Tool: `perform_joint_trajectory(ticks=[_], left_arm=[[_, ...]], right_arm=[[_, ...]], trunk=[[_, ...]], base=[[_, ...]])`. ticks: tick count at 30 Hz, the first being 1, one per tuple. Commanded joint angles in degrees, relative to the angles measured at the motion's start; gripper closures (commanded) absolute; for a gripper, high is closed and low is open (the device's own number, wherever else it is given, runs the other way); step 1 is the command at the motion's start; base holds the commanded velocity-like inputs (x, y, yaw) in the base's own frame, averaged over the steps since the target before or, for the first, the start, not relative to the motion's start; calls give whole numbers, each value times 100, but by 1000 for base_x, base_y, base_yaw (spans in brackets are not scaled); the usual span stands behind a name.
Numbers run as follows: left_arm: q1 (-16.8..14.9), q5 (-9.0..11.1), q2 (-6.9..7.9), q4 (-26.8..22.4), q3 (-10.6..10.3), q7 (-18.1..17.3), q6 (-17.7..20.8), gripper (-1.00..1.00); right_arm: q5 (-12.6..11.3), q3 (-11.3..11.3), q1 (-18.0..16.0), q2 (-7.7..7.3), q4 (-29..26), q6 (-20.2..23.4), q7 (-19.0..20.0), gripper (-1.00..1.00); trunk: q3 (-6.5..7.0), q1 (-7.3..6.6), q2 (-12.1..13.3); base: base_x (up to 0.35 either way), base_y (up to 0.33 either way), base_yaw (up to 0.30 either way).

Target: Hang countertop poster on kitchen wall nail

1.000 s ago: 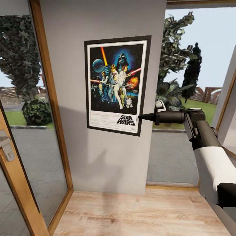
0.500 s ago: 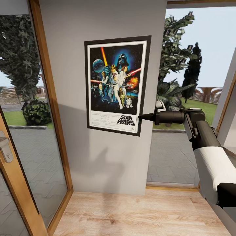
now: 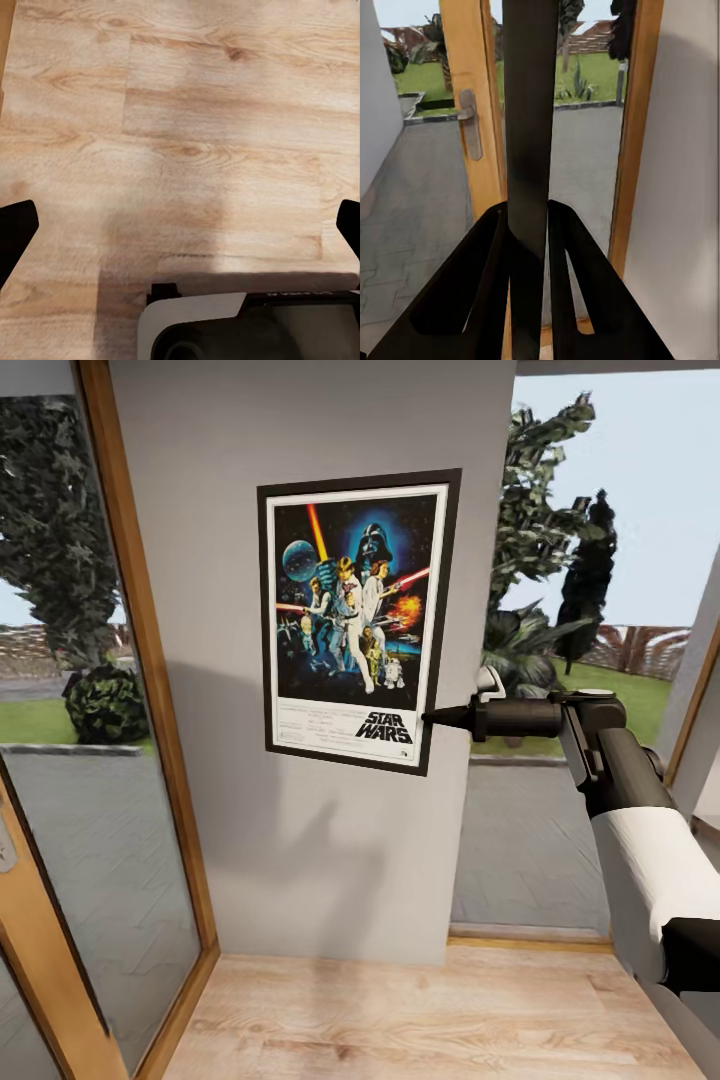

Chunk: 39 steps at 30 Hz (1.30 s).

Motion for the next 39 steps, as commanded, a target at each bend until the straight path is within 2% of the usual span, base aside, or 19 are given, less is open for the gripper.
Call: perform_joint_trajectory(ticks=[1, 23, 39], left_arm=[[2, 7, -2, -3, 21, -36, -3, -100], [4, 14, 27, -3, 21, -36, -3, -100], [2, 16, 33, -3, 21, -36, -3, -100]], right_arm=[[-10, -3, -1, 0, 1, 79, 29, 100], [-10, -3, -1, 0, 1, 79, 29, 100], [-17, -3, -1, 0, 1, 79, 29, 100]], trunk=[[-1, 4, -2], [-1, 4, -2], [-1, 4, -2]], base=[[262, 0, 0], [267, 0, 0], [155, 0, 0]])
